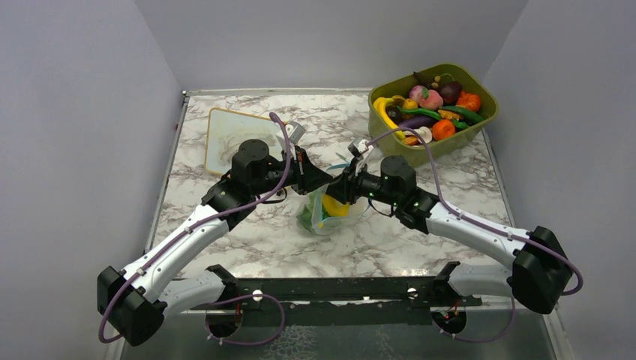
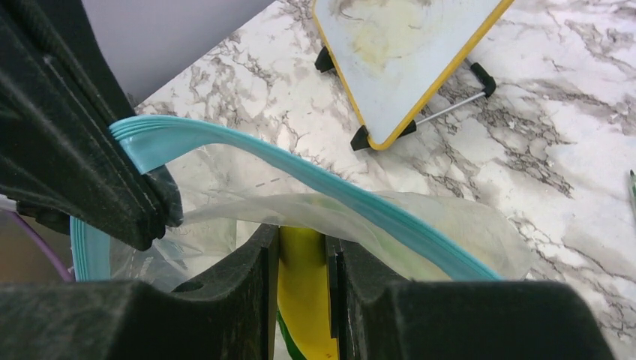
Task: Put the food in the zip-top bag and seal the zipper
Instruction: Place the fake fruit in the zipper food storage bag.
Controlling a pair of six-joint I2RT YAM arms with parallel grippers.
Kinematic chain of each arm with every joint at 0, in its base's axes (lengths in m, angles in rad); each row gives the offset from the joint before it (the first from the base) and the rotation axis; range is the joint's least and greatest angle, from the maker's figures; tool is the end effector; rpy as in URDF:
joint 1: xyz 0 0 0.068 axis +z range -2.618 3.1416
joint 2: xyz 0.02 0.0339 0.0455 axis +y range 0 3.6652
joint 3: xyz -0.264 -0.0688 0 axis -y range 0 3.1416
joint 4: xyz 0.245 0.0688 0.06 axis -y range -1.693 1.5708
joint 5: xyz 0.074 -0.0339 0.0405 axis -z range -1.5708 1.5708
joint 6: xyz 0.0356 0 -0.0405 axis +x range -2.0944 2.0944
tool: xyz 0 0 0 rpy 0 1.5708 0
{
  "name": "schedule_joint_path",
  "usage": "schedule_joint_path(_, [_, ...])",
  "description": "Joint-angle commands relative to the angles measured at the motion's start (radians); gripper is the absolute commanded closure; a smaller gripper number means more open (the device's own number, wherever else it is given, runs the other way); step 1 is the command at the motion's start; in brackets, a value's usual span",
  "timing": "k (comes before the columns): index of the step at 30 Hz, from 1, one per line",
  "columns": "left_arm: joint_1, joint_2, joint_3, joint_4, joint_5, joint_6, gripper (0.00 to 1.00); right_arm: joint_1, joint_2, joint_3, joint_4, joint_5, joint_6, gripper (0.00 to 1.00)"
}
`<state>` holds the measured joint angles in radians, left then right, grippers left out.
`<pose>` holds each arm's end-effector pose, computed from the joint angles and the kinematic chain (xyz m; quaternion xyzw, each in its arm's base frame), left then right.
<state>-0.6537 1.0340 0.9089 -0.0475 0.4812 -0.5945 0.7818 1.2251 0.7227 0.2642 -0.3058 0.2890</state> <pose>0.1801 -0.1588 0.3512 0.1753 0.7385 -0.5132 0.4006 0.1905 0.2042 0.2710 -0.2808 0.7305 0.4146 0.4643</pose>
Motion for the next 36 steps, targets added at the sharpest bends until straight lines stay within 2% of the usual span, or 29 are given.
schedule_joint_path(1, [0.004,-0.032,0.036,0.023,-0.015,0.041,1.0,0.002,-0.009,0.032,-0.139,0.077,0.042,0.86])
schedule_joint_path(4, [0.005,-0.032,0.039,0.02,-0.031,0.05,1.0,0.002,0.01,0.028,-0.152,0.087,0.049,0.74])
schedule_joint_path(6, [0.004,-0.023,0.056,-0.013,-0.056,0.054,1.0,0.002,0.014,0.069,-0.243,0.086,0.076,0.65])
schedule_joint_path(9, [0.005,-0.005,0.079,-0.062,-0.071,0.087,1.0,0.002,-0.049,0.08,-0.274,0.046,0.103,0.54])
schedule_joint_path(14, [0.004,-0.012,0.053,-0.061,-0.108,0.141,1.0,0.001,-0.164,0.08,-0.312,0.009,0.146,0.5])
schedule_joint_path(16, [0.004,-0.016,0.045,-0.062,-0.116,0.162,1.0,0.002,-0.174,0.099,-0.35,0.011,0.154,0.53])
schedule_joint_path(19, [0.005,-0.021,0.034,-0.051,-0.113,0.164,1.0,0.002,-0.179,0.1,-0.339,0.009,0.182,0.65])
schedule_joint_path(25, [0.005,-0.026,0.025,-0.02,-0.091,0.124,1.0,0.002,-0.165,0.017,-0.132,0.039,0.329,0.83])
schedule_joint_path(31, [0.005,-0.028,0.013,0.02,-0.075,0.072,1.0,0.018,-0.071,-0.017,-0.003,0.064,0.404,0.87])
schedule_joint_path(36, [0.004,-0.029,0.008,0.029,-0.072,0.061,1.0,0.056,0.032,-0.034,0.013,0.113,0.411,0.87])
